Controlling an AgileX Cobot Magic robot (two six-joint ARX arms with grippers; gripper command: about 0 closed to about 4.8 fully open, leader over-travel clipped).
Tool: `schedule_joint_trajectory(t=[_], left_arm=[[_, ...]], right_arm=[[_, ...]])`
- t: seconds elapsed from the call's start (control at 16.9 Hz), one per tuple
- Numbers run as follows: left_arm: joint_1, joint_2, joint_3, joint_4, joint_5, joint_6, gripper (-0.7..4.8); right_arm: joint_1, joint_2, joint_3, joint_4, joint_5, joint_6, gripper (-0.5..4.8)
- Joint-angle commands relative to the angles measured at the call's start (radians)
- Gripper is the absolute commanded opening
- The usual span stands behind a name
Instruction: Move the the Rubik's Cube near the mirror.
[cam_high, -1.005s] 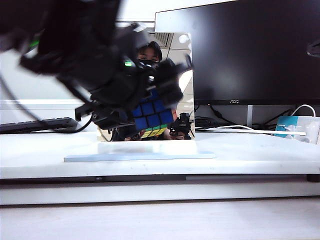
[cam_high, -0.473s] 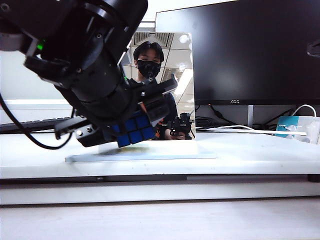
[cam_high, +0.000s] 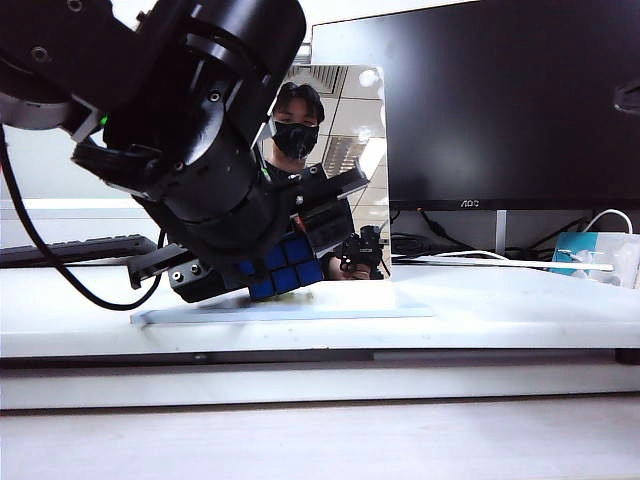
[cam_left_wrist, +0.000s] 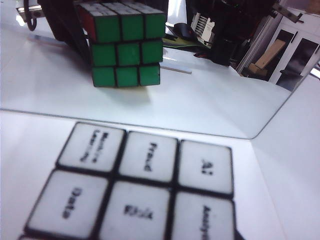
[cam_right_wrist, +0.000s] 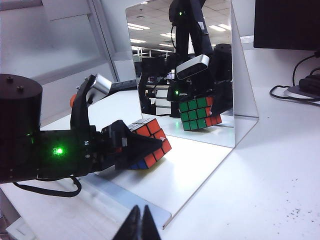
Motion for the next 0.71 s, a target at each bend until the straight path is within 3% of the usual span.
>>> schedule_joint_trajectory(t=[0.06,0.12,0.24,0.35,0.47,0.59,0.71], left_arm=[[0.001,0.004,-0.001,0.006,0.015,0.056,2.01],[0.001,0.004,-0.001,0.006,0.014,0.090,2.86],[0.001,0.002,-0.001,0.006,0.012,0.108,4.04],[0.001,-0.007,-0.001,0.005,-0.015,0.113,4.13],[0.001,-0.030,-0.001,0.005,-0.042,0.174,4.18],[-0.001,-0.097,-0.001,-0.012,-0.055,0.305,4.79],[-0.002,-0.189,-0.001,-0.087,-0.055,0.348,4.79]], right_arm=[[0.000,0.000,-0.005,0.017,0.002,0.002,-0.01],[0.000,0.000,-0.005,0.017,0.002,0.002,-0.01],[-0.001,0.000,-0.005,0.017,0.002,0.002,-0.01],[-0.001,0.000,-0.005,0.017,0.002,0.002,-0.01],[-0.001,0.000,-0.005,0.017,0.002,0.002,-0.01],[-0.001,0.000,-0.005,0.017,0.003,0.002,-0.01],[-0.001,0.000,-0.005,0.017,0.015,0.002,-0.01]])
